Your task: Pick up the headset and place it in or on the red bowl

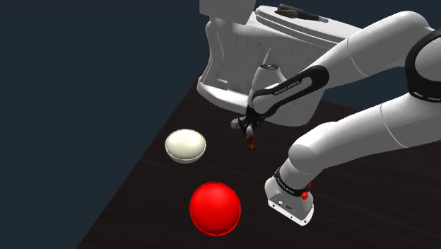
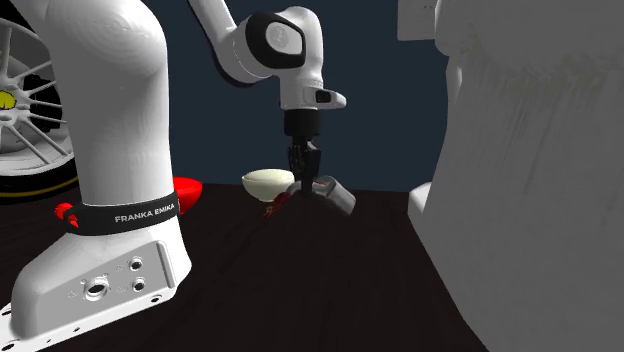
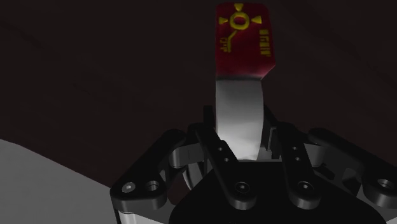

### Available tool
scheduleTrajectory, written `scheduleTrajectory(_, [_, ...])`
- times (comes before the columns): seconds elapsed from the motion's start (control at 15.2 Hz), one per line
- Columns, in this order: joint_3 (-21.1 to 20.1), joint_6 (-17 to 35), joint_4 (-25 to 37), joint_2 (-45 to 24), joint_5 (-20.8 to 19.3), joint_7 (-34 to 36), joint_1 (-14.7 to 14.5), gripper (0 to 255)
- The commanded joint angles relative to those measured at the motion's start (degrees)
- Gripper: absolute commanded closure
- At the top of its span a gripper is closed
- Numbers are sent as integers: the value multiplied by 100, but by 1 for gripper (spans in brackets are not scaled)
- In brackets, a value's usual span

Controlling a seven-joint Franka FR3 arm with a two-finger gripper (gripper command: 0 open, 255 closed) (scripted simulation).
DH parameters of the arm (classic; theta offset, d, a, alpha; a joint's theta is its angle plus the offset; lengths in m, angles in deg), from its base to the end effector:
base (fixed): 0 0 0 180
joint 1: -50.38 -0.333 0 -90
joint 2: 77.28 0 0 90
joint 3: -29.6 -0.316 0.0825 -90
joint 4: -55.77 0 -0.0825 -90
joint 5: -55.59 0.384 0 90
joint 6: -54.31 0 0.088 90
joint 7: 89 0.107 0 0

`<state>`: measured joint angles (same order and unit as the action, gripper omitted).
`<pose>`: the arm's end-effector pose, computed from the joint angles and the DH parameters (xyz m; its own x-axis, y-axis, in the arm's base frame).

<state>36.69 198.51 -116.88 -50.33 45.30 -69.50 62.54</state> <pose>0.2859 -0.0903 0.2713 0.8701 -0.4928 -0.0118 -0.4917 -0.8692 0.0519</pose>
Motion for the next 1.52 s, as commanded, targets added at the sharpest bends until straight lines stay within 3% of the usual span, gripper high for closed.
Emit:
scheduleTrajectory(0.0, [1,-276,64,209,27,-29,-9,255])
scheduleTrajectory(1.45, [-124,-2769,1012,1758,267,-173,-104,255])
